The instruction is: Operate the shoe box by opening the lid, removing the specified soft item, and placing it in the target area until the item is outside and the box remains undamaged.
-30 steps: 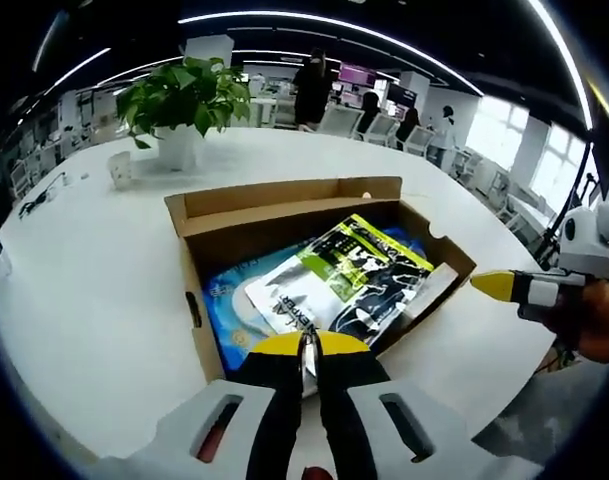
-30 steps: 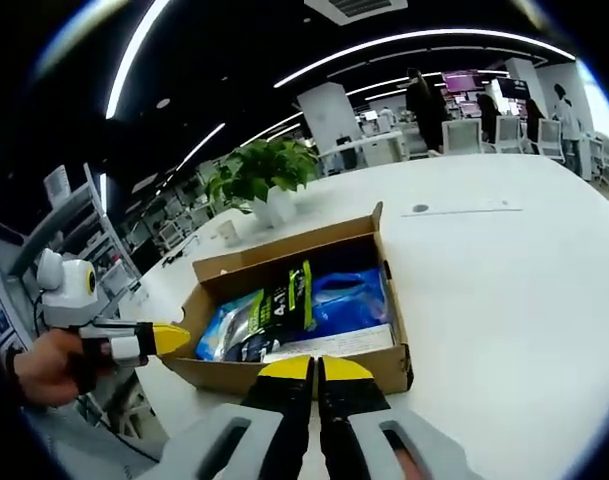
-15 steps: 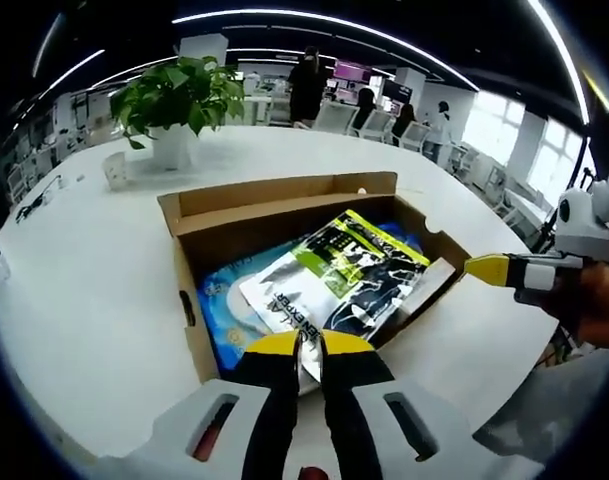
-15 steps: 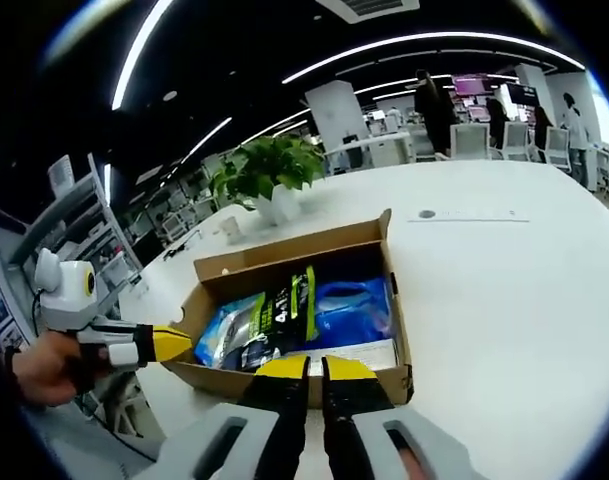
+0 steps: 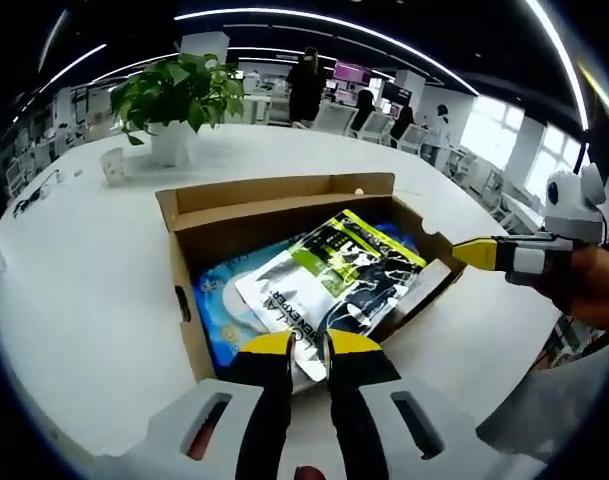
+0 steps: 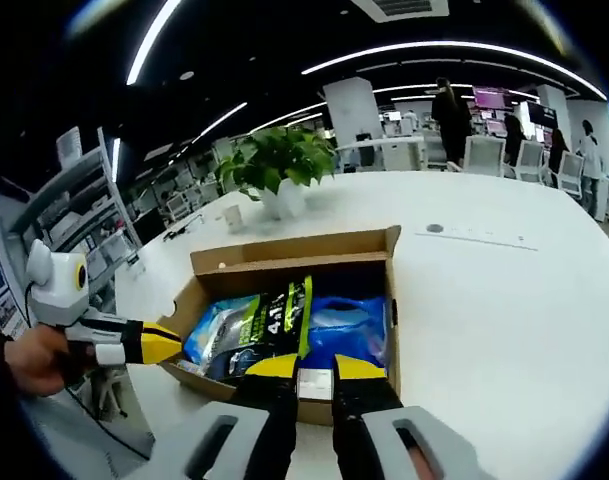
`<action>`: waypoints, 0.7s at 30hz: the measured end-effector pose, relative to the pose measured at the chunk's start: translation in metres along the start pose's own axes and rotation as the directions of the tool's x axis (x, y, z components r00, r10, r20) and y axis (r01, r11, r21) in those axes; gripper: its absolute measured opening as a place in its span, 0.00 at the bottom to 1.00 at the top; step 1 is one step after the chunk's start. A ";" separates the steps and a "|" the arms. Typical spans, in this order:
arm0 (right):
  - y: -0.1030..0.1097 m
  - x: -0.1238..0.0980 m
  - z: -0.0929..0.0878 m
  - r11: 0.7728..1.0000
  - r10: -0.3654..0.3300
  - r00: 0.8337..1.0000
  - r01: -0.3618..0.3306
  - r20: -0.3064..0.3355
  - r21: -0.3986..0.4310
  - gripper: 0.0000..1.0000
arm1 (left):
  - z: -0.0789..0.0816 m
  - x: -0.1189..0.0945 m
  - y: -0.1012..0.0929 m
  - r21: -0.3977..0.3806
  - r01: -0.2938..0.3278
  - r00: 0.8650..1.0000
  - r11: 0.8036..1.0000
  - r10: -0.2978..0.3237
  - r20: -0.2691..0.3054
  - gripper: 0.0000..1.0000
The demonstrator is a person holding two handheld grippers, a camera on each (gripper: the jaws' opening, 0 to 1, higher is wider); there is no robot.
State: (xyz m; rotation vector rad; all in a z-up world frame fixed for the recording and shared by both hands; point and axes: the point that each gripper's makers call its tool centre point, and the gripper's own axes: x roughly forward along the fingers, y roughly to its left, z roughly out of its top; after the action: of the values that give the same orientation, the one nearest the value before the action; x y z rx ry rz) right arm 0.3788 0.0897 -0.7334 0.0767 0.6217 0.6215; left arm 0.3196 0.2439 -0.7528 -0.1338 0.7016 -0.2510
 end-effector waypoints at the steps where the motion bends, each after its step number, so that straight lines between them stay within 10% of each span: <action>1: -0.001 0.001 0.001 1.000 0.001 1.000 -0.001 -0.003 -0.006 0.11 | 0.000 0.001 0.000 0.001 0.001 1.000 1.000 -0.001 -0.001 0.10; 21: 0.006 0.040 0.005 0.994 0.101 0.988 -0.106 -0.118 -0.036 0.25 | -0.002 0.002 0.007 -0.040 -0.008 1.000 0.999 0.008 0.000 0.12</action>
State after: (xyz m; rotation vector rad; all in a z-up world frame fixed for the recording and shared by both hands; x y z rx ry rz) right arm 0.4042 0.1180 -0.7486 0.0338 0.7199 0.7436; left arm 0.3210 0.2504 -0.7567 -0.1688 0.7073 -0.2295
